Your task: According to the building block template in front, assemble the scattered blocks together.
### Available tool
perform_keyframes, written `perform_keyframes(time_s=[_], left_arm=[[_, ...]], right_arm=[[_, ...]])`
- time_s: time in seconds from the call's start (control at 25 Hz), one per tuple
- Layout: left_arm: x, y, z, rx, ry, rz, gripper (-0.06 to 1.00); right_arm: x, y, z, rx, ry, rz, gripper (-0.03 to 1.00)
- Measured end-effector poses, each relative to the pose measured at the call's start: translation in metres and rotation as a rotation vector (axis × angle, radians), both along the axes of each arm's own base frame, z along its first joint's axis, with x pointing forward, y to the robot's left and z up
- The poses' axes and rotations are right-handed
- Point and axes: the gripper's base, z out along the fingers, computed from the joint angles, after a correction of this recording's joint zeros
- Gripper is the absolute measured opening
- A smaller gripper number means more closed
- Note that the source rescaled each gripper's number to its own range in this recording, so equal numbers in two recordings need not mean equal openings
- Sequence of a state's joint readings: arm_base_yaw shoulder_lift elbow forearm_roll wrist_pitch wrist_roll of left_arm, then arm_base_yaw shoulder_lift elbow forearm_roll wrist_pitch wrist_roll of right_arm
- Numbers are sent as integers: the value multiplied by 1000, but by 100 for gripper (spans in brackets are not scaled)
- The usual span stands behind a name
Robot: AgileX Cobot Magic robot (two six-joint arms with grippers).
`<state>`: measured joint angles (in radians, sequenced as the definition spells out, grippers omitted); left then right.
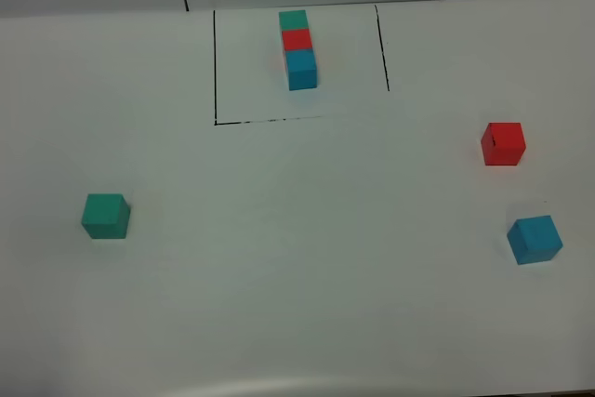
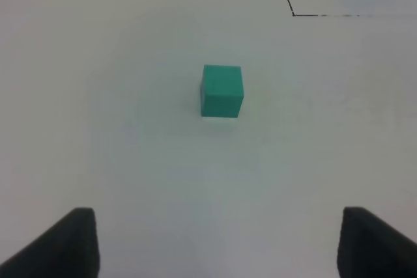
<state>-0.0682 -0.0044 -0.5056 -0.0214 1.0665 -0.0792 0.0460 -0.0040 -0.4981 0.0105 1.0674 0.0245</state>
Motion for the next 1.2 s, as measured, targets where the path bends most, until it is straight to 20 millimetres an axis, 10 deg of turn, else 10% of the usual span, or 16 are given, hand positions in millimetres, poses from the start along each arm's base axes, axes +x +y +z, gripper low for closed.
perform_keyframes(time_s=[1.2], left_arm=[[0, 0, 0, 0, 0, 0, 58]], right_arm=[[0, 0, 0, 1, 0, 0, 92]])
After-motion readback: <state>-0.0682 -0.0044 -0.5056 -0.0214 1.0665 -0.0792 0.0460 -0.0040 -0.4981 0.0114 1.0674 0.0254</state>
